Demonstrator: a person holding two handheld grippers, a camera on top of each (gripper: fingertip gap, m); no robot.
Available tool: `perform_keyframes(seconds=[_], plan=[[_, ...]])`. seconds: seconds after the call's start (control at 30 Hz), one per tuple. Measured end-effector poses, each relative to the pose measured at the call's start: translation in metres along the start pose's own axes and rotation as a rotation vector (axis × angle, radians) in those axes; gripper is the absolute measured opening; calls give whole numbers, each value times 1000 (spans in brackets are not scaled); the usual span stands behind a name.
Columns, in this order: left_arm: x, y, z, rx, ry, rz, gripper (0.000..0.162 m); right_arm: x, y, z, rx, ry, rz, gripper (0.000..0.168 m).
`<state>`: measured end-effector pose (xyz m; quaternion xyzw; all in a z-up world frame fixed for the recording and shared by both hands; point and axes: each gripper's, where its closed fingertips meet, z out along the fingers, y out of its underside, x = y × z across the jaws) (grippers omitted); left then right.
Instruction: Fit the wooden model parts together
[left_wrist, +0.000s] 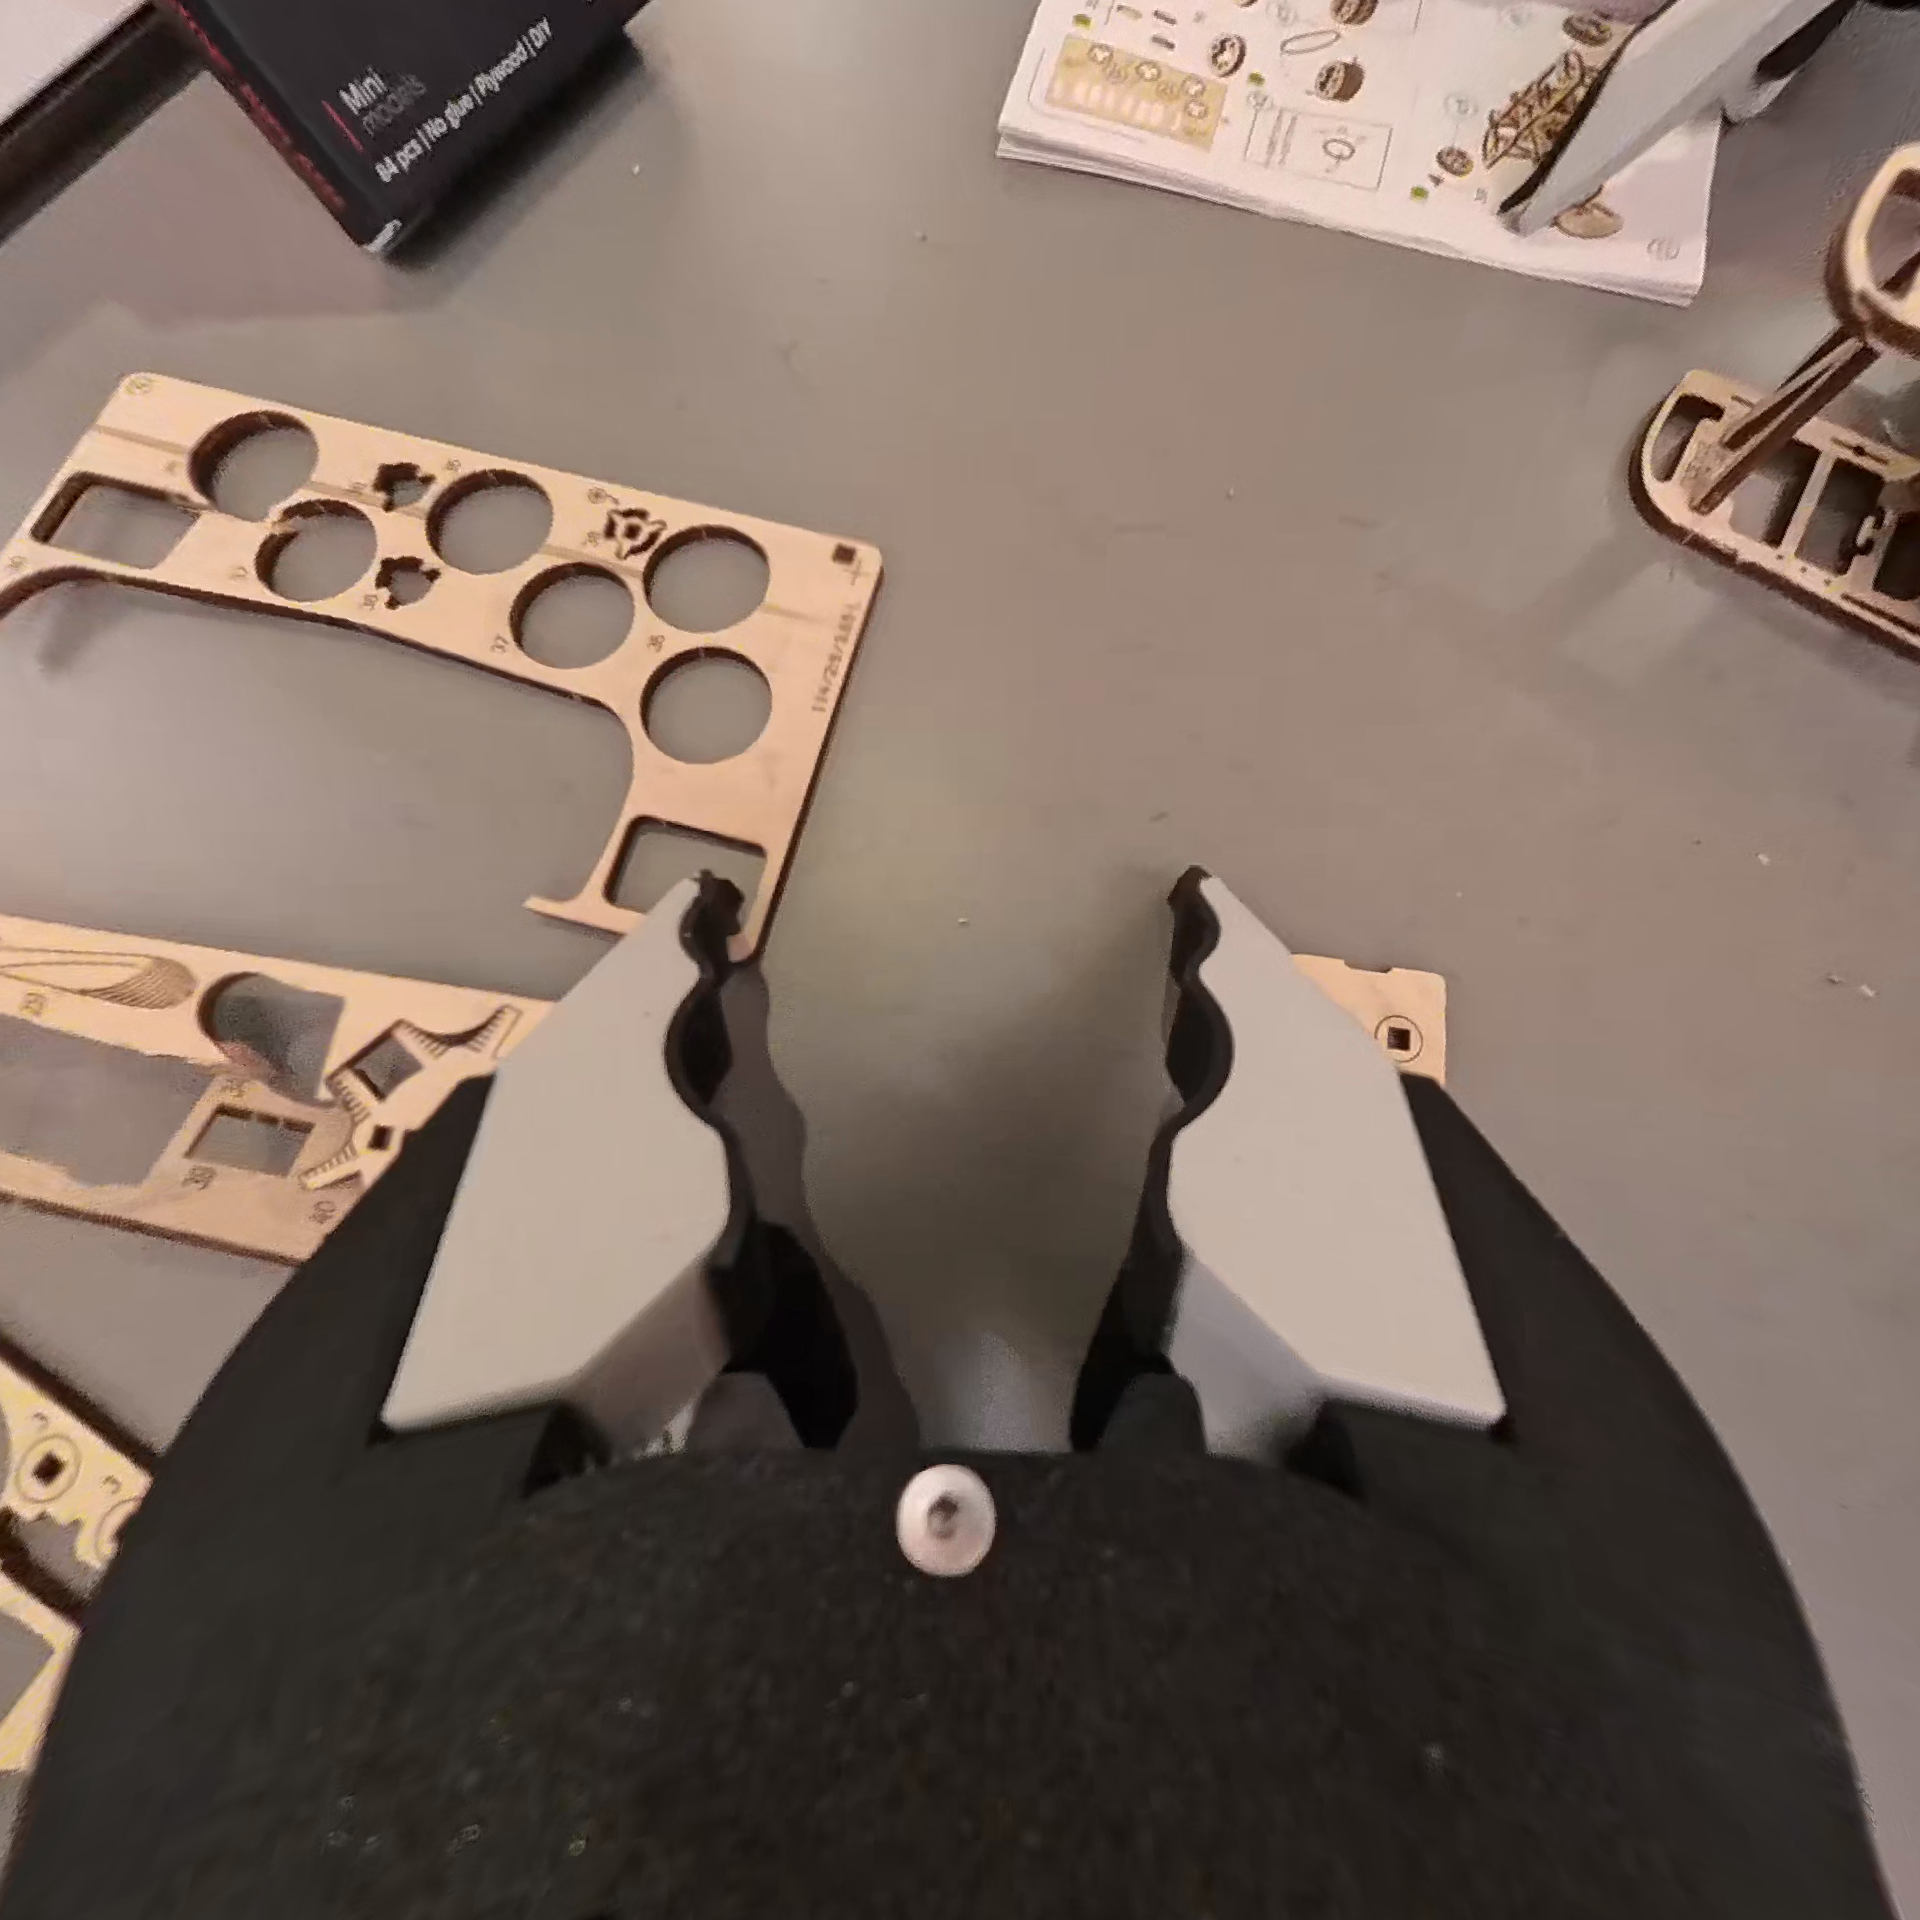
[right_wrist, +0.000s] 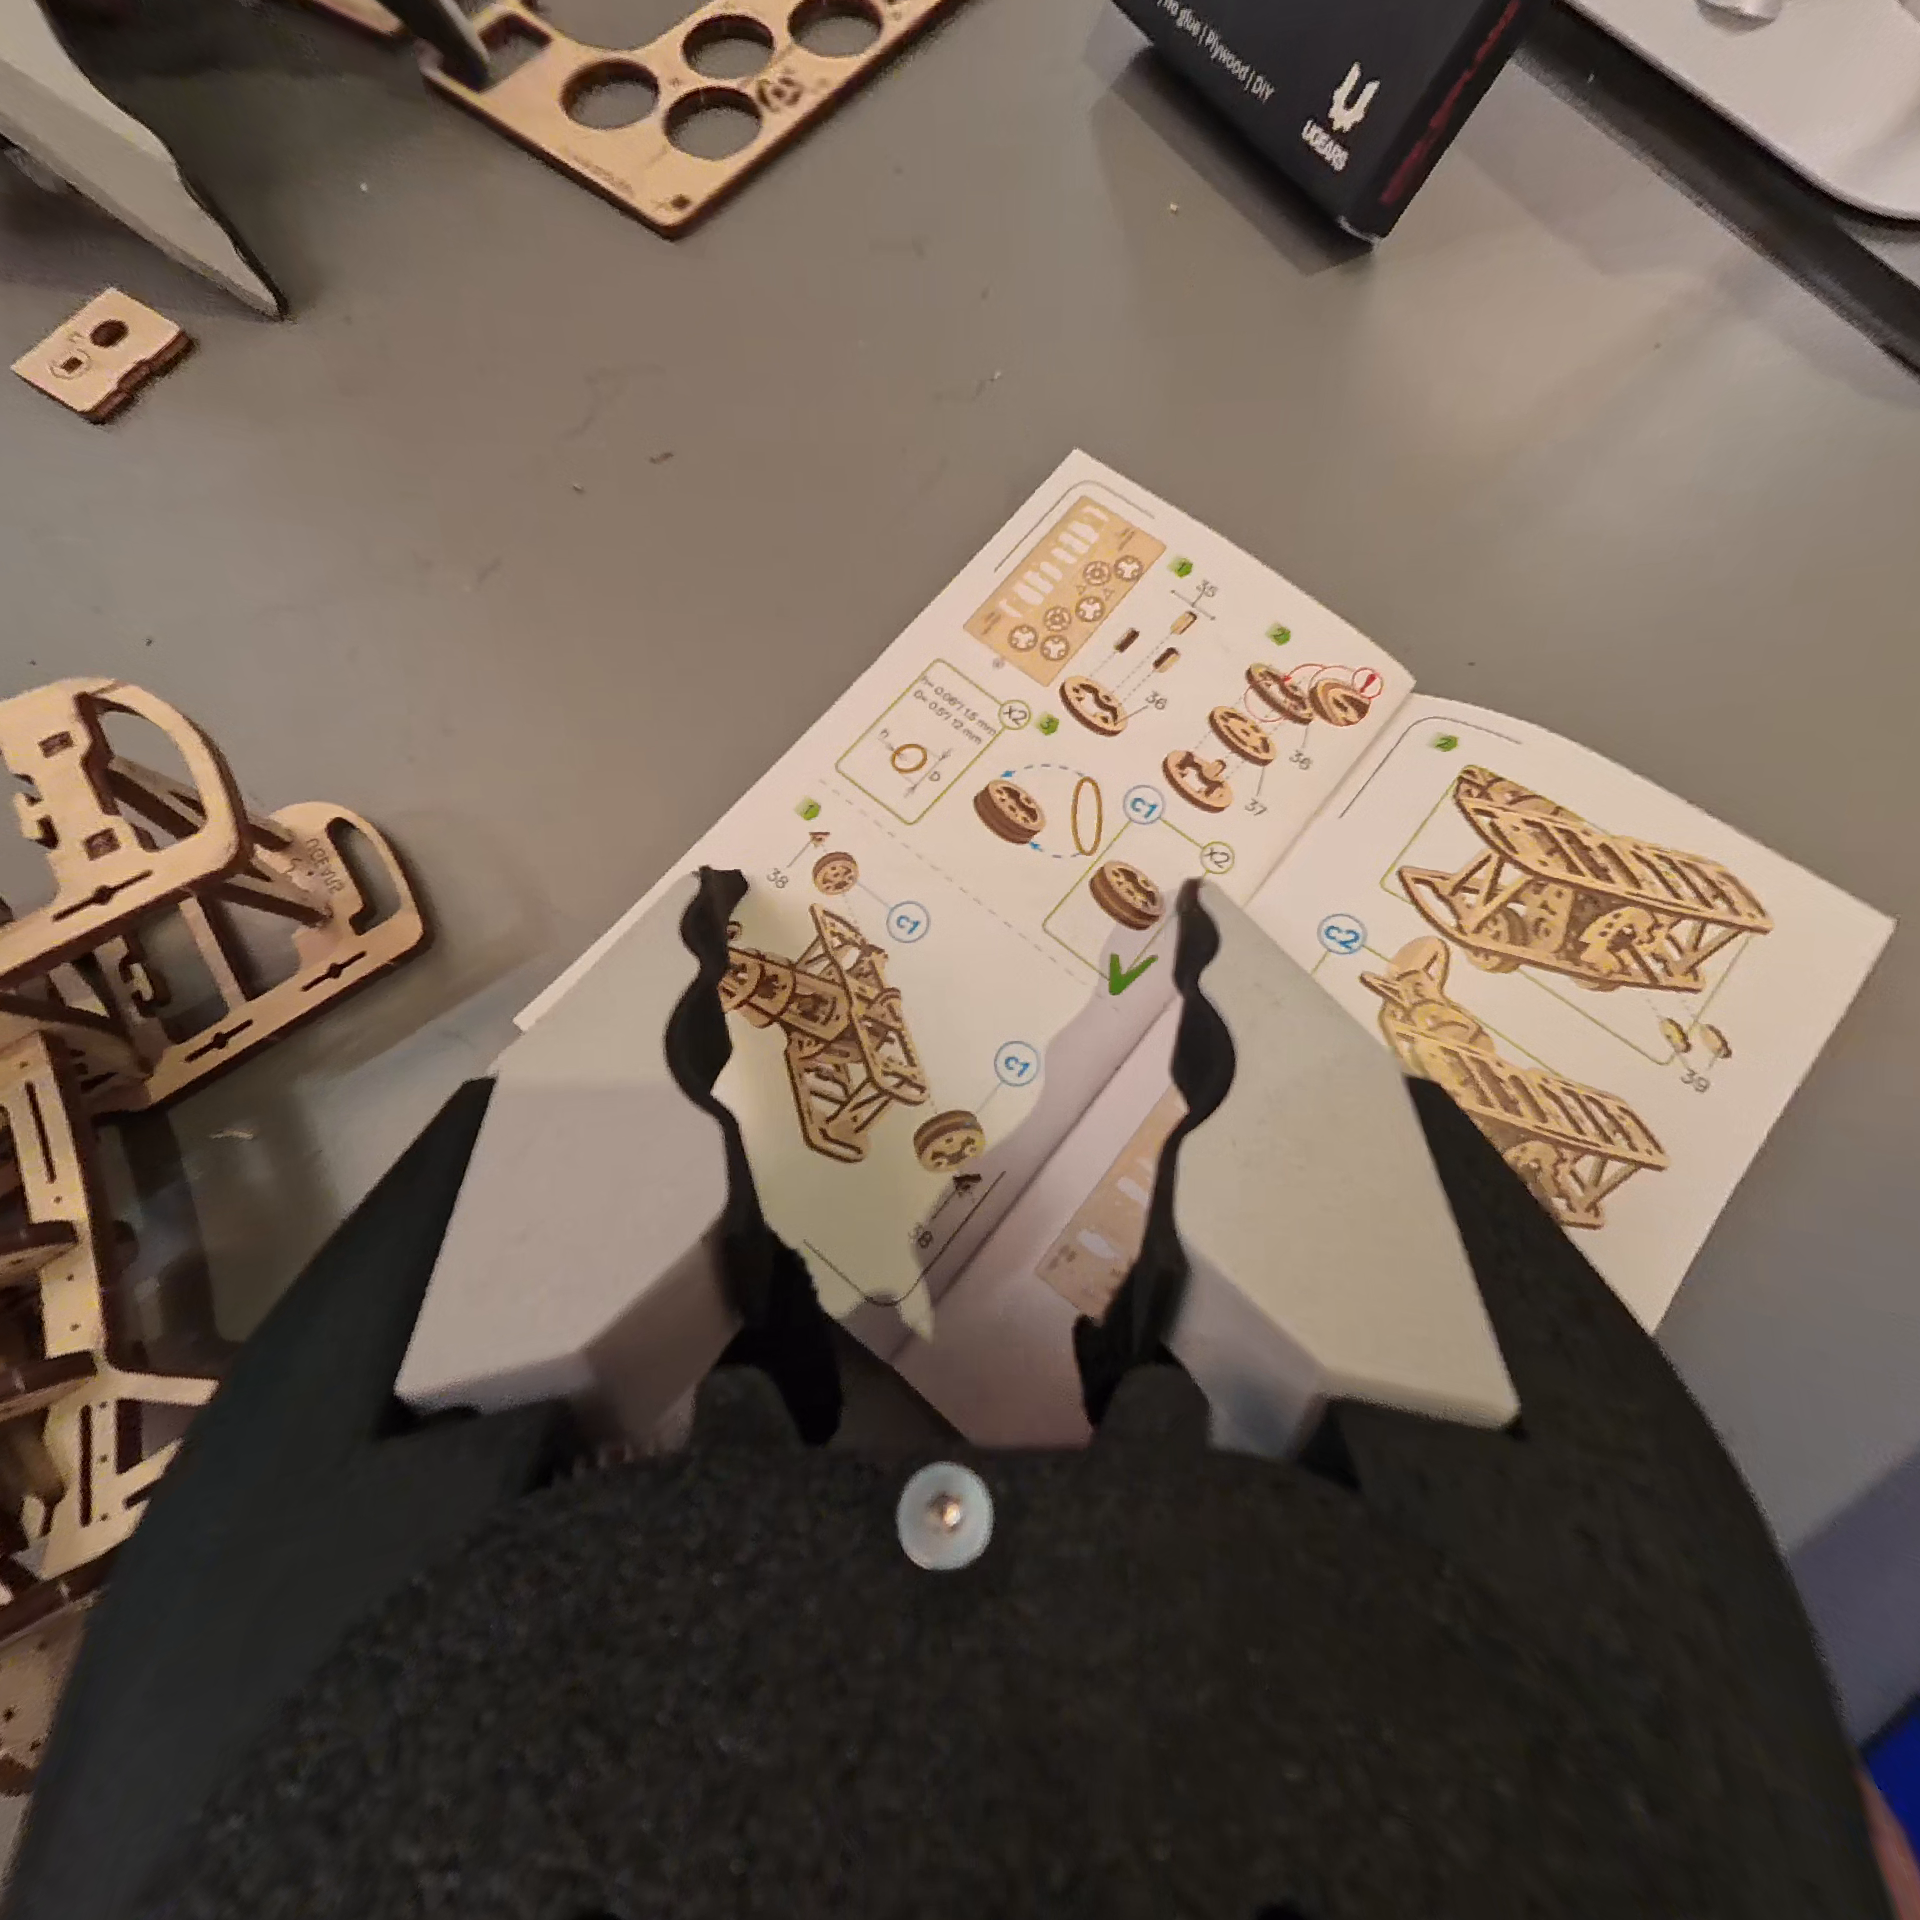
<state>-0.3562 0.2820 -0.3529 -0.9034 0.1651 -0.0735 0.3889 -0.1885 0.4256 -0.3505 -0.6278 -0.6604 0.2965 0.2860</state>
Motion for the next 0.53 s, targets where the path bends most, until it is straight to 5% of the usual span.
perform_keyframes(seconds=[0.2, 0.33, 0.53], plan=[[-4, 3, -3, -3, 5, 13, 83, 15, 1, 0, -3, 122, 113, 85], [-16, 5, -3, -41, -56, -4, 105, 22, 1, 0, -5, 171, 154, 87], [-10, 8, -5, -18, 35, 33, 111, 24, -1, 2, -4, 185, 170, 86]])
